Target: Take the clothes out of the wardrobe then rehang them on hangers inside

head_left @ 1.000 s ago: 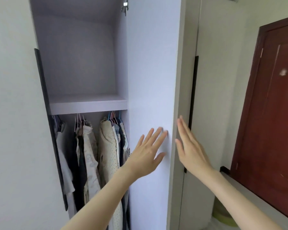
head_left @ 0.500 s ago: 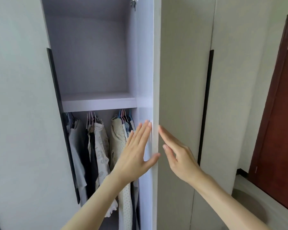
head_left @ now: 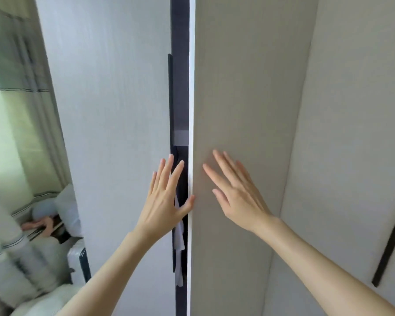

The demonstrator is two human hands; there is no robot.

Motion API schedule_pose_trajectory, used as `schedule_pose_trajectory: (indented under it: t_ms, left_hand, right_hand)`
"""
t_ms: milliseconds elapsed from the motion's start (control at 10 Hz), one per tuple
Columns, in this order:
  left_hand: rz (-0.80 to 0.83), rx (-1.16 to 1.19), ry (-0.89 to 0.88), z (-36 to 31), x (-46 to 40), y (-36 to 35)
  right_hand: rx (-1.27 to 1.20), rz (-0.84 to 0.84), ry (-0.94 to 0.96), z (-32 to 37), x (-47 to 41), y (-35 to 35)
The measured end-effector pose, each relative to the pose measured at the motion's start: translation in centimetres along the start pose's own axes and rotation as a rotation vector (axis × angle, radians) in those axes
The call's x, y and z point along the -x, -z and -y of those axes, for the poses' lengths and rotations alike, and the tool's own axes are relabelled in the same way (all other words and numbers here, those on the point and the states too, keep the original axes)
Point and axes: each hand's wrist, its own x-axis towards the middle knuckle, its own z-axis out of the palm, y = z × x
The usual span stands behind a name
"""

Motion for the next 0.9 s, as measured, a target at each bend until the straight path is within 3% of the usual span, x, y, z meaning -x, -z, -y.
schedule_pose_trajectory:
  t_ms: [200, 400, 600, 800, 900]
  left_hand:
    - [-0.023, -0.166, -0.039, 8.8, -5.2, -1.2]
    - [-0.119, -0.217, -0.114, 14.7, -12.9, -2.7]
    - [-0.219, -0.302, -0.148, 16.4, -19.4, -4.5]
    - [-0.369, -0.357, -0.180, 18.3, -21.6, -6.7]
    - [-0.398, -0.369, -0.193, 18.3, -21.7, -7.2]
  right_hand:
    - [0.189, -0.070, 0.020, -3.7, -10.6, -5.4]
    - [0.342, -0.167, 0.039, -7.0, -14.0, -11.6]
    - [0.411, -0.237, 0.032, -9.1, -16.0, -15.2]
    - [0.393, -0.293, 0.124, -12.0, -16.0, -16.5]
    - [0.199, -0.370, 0.099, -11.8, -16.4, -15.2]
